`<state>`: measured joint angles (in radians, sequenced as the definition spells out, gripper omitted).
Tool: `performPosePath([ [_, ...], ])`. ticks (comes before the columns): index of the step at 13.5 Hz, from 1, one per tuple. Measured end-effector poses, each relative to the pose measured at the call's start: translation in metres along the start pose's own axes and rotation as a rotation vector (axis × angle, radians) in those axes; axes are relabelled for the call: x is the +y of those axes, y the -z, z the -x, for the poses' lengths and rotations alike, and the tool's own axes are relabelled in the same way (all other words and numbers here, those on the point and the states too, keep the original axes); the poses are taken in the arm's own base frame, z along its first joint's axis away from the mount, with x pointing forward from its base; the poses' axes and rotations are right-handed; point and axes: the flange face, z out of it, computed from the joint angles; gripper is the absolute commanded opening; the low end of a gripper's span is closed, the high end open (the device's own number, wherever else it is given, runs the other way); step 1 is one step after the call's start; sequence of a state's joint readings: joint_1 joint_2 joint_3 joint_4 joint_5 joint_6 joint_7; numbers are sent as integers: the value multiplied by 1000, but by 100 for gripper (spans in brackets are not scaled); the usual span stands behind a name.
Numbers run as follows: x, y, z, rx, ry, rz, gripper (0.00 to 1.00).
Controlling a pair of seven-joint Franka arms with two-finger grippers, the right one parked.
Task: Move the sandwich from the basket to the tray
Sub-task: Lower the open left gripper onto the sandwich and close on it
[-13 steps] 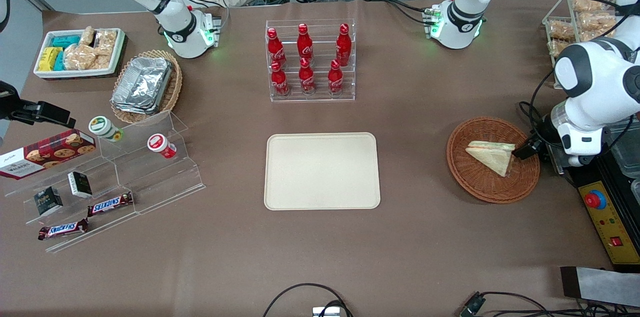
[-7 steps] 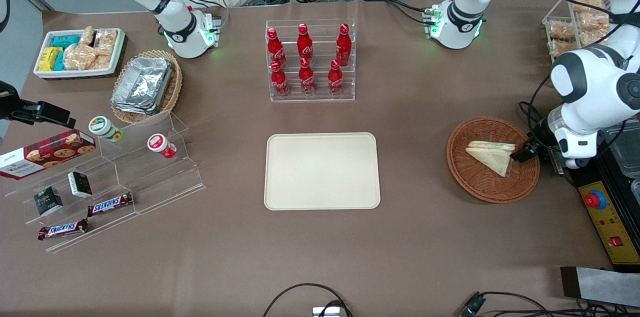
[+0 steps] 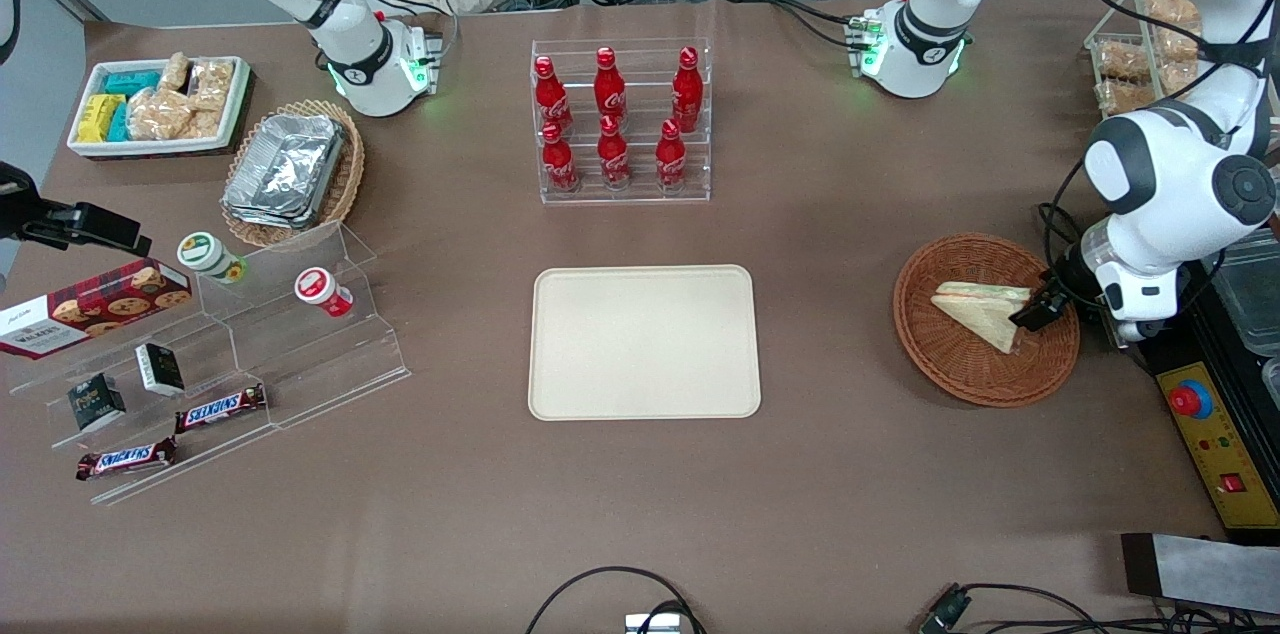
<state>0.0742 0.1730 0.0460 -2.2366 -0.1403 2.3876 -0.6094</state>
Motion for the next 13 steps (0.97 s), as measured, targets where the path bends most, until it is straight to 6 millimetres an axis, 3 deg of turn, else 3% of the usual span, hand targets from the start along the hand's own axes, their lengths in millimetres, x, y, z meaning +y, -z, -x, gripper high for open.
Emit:
performPosePath([
  [13,3,-38,4,9,16,19,100],
])
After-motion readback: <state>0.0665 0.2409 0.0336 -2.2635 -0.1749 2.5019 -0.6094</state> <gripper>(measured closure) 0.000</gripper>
